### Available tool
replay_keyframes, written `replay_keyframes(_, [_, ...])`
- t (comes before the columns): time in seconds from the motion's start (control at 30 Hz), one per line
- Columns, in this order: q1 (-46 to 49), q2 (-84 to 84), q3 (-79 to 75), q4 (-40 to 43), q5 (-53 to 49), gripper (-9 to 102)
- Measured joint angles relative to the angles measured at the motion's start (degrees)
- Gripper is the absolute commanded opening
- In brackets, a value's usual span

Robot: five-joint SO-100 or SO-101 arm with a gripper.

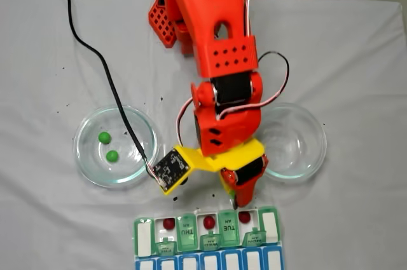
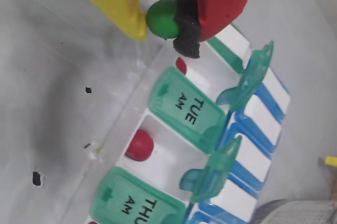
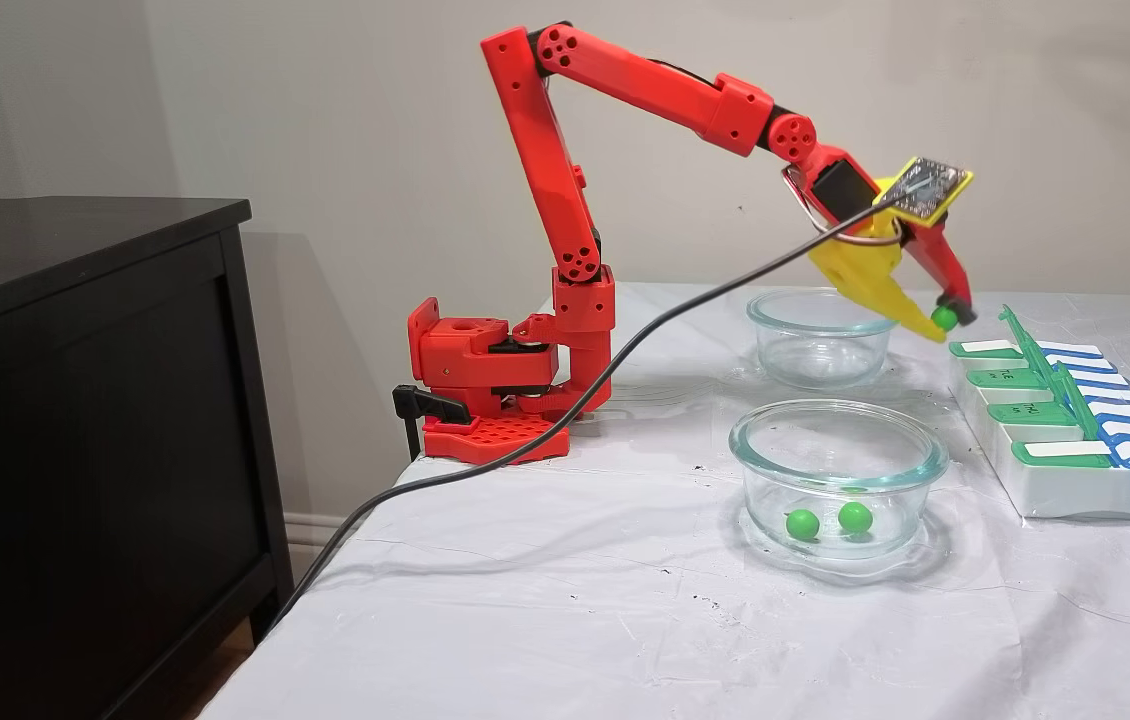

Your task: Sort medicines into box.

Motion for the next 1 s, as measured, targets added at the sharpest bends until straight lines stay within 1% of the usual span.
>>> replay_keyframes(0.13, [-0.2,-6.2,-2.7,-1.7,0.9,0])
replay_keyframes(0.3, [-0.2,-7.8,-5.0,-3.9,2.5,0])
replay_keyframes(0.5, [-0.2,-7.3,-8.1,1.6,2.6,0])
replay_keyframes(0.67, [-0.2,-5.6,-8.1,1.9,2.6,0])
replay_keyframes(1.0, [-0.2,-5.6,-8.1,-5.9,5.1,0])
